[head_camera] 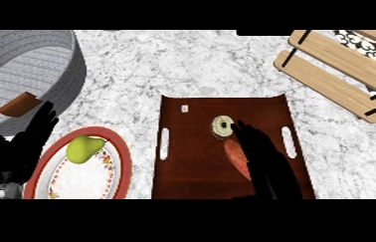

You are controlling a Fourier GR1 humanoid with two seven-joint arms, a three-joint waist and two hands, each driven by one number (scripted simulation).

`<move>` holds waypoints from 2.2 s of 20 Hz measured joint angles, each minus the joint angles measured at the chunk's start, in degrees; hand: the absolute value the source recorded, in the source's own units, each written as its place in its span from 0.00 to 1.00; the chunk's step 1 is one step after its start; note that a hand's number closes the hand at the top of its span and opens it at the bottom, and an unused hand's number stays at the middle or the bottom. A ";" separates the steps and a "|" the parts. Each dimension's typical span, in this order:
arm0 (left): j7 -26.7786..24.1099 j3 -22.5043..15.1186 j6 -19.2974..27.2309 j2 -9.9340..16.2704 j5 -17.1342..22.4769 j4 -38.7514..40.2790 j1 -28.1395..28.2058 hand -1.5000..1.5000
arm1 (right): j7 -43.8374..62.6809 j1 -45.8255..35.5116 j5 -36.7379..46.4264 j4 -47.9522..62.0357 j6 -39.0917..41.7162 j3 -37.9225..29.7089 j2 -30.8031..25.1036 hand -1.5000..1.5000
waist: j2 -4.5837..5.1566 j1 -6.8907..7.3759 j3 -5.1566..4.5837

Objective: Pick the sweet potato from the tray and place it in the tiered shelf

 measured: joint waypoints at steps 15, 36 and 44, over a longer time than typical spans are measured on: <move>0.24 0.47 -1.06 -1.91 -1.66 0.22 -0.78 0.50 | 11.83 -11.01 -2.90 2.30 32.65 1.93 3.64 0.00 | 0.43 0.88 0.27; 0.93 6.57 -5.67 -6.88 -7.34 1.34 -0.74 0.50 | -2.85 -9.40 9.64 20.09 31.94 -7.23 7.54 0.00 | 0.44 0.66 0.34; 1.94 8.81 -7.62 -8.59 -9.68 1.29 -1.26 0.50 | -7.71 -8.28 13.30 24.23 30.49 -11.29 9.38 1.00 | 0.17 0.60 0.20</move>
